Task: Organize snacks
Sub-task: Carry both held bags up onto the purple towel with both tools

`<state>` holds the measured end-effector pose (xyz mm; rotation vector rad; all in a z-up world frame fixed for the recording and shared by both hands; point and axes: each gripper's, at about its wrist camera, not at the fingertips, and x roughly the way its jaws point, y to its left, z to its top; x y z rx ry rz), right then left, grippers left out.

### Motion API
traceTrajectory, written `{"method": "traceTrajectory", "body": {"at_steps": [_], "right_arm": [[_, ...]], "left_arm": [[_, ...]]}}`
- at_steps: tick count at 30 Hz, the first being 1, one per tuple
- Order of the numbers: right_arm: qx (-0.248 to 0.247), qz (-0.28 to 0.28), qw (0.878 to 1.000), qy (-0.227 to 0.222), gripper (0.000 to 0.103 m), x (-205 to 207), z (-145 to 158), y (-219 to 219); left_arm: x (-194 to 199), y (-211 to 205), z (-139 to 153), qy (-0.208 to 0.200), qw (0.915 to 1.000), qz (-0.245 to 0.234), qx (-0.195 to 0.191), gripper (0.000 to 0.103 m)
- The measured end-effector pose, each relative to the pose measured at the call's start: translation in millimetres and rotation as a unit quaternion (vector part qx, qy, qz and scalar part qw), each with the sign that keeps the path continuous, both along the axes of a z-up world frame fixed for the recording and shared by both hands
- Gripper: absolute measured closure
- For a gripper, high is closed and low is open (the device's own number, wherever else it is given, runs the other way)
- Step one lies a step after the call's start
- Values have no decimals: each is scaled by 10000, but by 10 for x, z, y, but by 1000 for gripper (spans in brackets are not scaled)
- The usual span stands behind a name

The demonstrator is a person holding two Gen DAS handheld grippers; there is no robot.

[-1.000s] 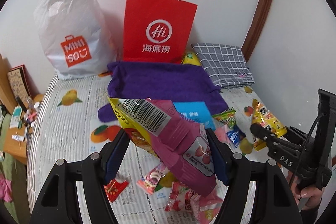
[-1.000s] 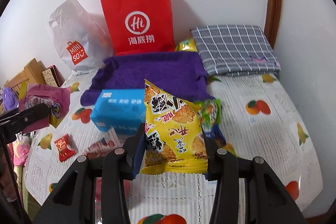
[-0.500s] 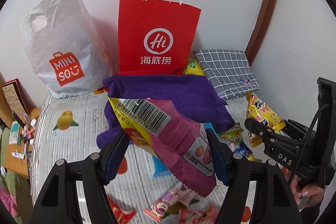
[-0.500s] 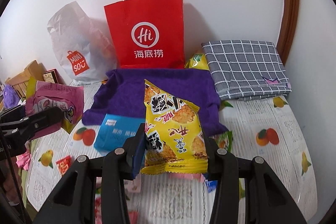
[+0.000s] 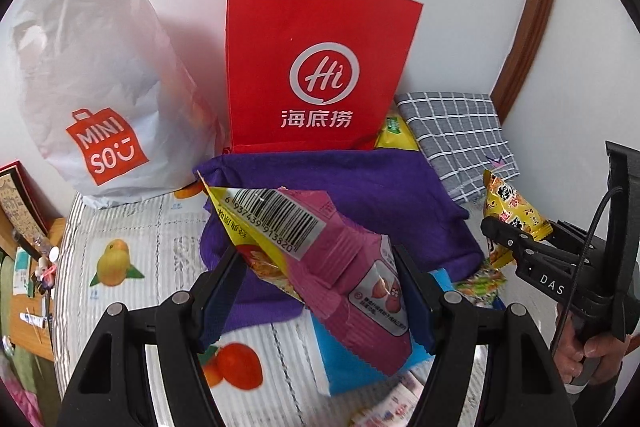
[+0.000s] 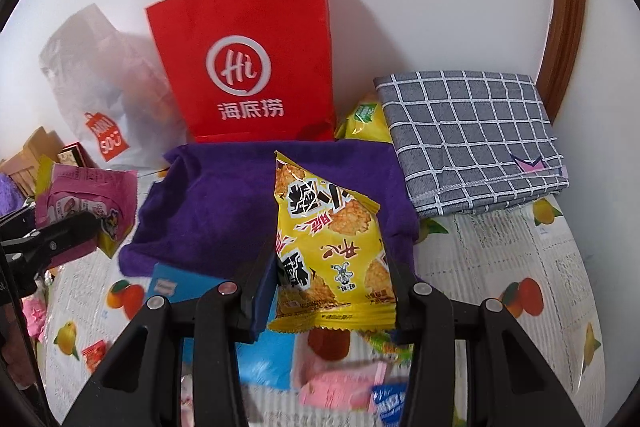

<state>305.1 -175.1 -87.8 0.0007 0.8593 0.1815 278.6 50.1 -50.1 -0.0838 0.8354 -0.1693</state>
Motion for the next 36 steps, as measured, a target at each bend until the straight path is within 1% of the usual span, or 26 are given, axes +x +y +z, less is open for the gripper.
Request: {"method": "traceTrajectory", "body": {"at_steps": [5, 11, 14, 18, 25, 31, 34, 36], "right_arm": [[-26, -40, 10000, 60, 59, 260, -144, -22], [-89, -42, 9999, 98, 59, 510, -246, -34], [-156, -22, 9998, 150, 59, 608, -312, -27], [-249, 35, 9993, 280, 59, 756, -463, -3], [-393, 145, 9982, 423, 59, 975, -659, 44], [-366, 172, 9972, 632, 59, 1146, -794, 62], [-270, 175, 9973, 653, 59, 1174, -796, 46], [-313, 116, 9971, 685, 59, 1185, -801, 37]], "left_arm": [[217, 15, -102, 66, 10000, 5, 31, 32], [450, 97, -234, 128, 9999, 63, 61, 32], [566, 135, -345, 245, 9996, 97, 33, 32], [729, 106, -481, 386, 9992, 55, 19, 32], [1011, 32, -595, 433, 9990, 14, 57, 32], [1145, 43, -751, 543, 9985, 6, 23, 32], [1186, 44, -822, 635, 9980, -9, -13, 32], [1193, 32, -844, 662, 9978, -11, 19, 32]]}}
